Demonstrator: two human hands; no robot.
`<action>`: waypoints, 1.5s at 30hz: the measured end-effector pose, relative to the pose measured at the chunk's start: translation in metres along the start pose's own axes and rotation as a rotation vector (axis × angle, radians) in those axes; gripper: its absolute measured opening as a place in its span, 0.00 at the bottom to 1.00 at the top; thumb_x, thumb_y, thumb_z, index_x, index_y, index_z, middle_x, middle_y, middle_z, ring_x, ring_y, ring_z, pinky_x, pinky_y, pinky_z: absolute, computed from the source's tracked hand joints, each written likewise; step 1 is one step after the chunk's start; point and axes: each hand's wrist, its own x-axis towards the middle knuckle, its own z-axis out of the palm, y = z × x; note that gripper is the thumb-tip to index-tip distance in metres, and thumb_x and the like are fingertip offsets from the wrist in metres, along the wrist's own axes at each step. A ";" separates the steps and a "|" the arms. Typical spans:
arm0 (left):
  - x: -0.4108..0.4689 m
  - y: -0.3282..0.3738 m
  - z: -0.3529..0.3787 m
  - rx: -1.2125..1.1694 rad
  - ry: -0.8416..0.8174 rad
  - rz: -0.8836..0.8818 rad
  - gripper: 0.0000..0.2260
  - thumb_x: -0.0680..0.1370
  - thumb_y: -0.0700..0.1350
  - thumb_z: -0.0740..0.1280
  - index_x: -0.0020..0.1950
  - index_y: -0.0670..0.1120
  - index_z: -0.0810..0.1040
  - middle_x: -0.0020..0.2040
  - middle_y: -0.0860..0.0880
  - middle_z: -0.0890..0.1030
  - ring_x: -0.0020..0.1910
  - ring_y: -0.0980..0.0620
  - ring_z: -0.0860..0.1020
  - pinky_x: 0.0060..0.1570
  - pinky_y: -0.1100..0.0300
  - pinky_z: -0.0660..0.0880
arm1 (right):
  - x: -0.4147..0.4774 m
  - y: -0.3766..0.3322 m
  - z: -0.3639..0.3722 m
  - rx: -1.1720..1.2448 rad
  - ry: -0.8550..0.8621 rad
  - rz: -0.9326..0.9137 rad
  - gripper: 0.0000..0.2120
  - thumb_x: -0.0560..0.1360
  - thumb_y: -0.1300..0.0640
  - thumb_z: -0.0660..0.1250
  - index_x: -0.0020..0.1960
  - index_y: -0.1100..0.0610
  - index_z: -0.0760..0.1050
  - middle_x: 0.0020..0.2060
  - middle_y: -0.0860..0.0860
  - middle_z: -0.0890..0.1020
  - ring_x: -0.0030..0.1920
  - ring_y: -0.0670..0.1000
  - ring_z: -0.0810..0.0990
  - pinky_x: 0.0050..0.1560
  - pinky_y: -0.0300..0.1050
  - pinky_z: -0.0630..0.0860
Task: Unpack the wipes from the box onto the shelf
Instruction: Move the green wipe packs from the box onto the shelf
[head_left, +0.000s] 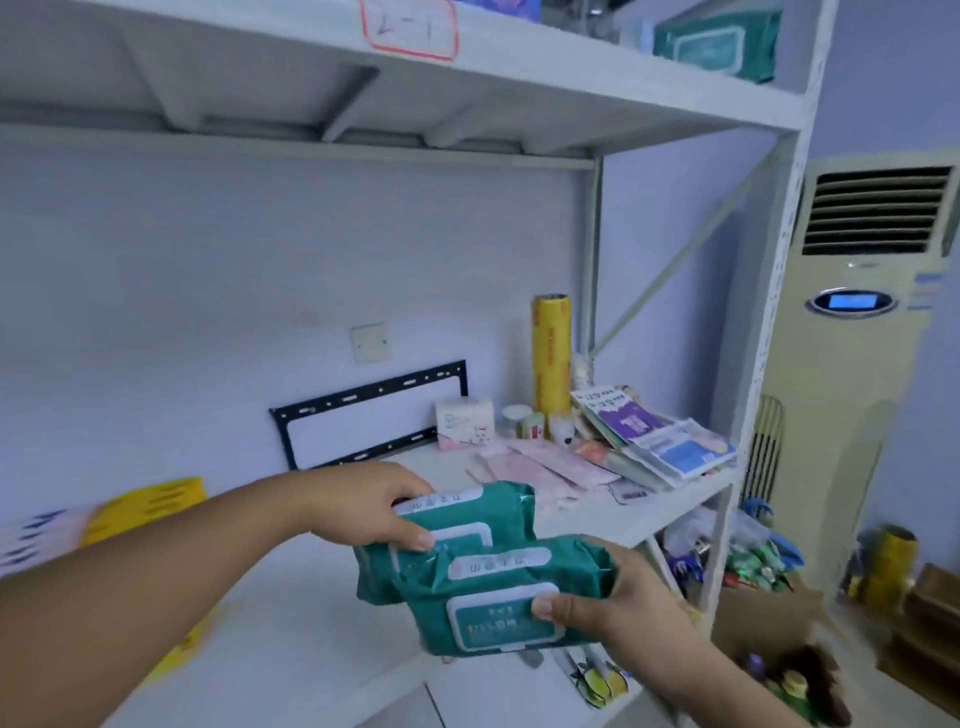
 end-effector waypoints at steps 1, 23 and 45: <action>-0.009 -0.019 -0.003 0.004 0.008 -0.018 0.14 0.74 0.63 0.70 0.54 0.57 0.81 0.53 0.60 0.84 0.51 0.59 0.83 0.55 0.50 0.81 | 0.010 0.001 0.018 0.003 -0.012 -0.001 0.16 0.71 0.67 0.77 0.58 0.60 0.81 0.53 0.57 0.87 0.55 0.59 0.86 0.60 0.61 0.80; -0.006 -0.302 -0.023 -0.111 0.011 -0.286 0.15 0.79 0.57 0.69 0.64 0.55 0.79 0.57 0.57 0.83 0.53 0.56 0.81 0.47 0.60 0.77 | 0.246 0.071 0.232 0.079 -0.174 0.039 0.17 0.72 0.67 0.76 0.59 0.59 0.80 0.52 0.57 0.87 0.52 0.61 0.86 0.56 0.63 0.82; 0.127 -0.449 -0.032 -0.014 -0.310 -0.500 0.15 0.83 0.51 0.64 0.69 0.52 0.73 0.63 0.51 0.79 0.59 0.51 0.76 0.61 0.54 0.73 | 0.446 0.180 0.303 0.209 -0.379 0.139 0.22 0.72 0.67 0.76 0.64 0.60 0.76 0.58 0.57 0.85 0.59 0.60 0.83 0.61 0.58 0.79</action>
